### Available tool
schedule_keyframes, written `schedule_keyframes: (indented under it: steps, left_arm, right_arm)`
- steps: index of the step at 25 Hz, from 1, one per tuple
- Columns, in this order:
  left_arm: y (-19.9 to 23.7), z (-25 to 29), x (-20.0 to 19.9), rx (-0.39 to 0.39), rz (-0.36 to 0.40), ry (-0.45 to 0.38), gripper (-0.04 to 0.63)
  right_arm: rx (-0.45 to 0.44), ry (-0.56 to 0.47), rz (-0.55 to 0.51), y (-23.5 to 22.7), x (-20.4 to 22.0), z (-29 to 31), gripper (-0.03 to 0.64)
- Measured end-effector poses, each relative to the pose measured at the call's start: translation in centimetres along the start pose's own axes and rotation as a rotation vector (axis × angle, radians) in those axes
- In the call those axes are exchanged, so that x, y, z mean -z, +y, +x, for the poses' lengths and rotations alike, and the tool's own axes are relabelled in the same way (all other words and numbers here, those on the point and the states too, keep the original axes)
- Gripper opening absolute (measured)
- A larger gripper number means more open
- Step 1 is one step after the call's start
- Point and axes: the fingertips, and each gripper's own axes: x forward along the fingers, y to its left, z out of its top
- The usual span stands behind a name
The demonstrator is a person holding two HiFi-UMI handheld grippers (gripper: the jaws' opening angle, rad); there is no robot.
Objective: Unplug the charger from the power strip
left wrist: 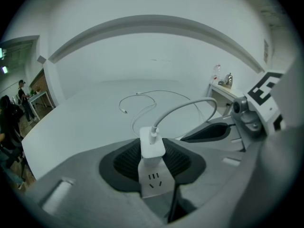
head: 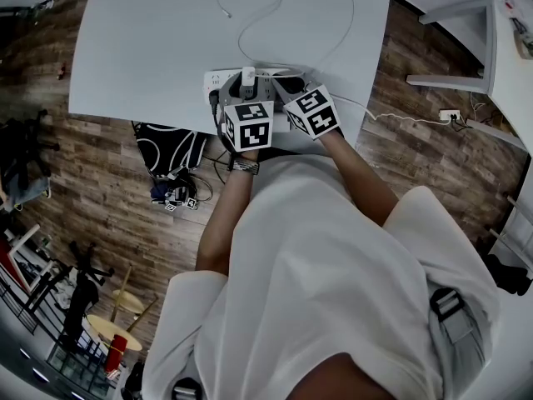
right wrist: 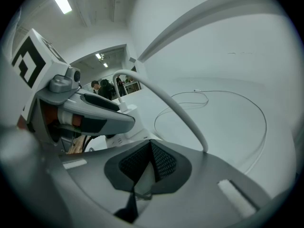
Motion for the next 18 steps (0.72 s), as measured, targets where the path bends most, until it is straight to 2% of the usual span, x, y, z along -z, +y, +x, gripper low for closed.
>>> schedule_keyframes:
  steps: [3,5,7,10,18]
  left_arm:
    - [0.5,-0.3,-0.3,0.026,-0.095,-0.025,0.143]
    - [0.6,-0.9,-1.9,0.052,-0.151,-0.083,0.141]
    - [0.1,-1.3,-4.4,0.079,-0.139,-0.133,0.141]
    - [0.0,-1.3,-6.2,0.081,-0.11,-0.144,0.141]
    - [0.8,-1.5,-4.2,0.045,-0.084,-0.098,0.141]
  right_arm:
    - [0.001,0.002,-0.004,0.0,0.0,0.1,0.002]
    - [0.002,0.002,-0.009,0.0,0.0,0.1,0.002]
    - [0.003,0.001,-0.01,0.0,-0.1,0.2,0.002]
    - [-0.003,0.005,0.004,0.2,-0.1,0.3,0.002]
    - [0.003,0.005,-0.004,0.1,-0.1,0.2,0.002]
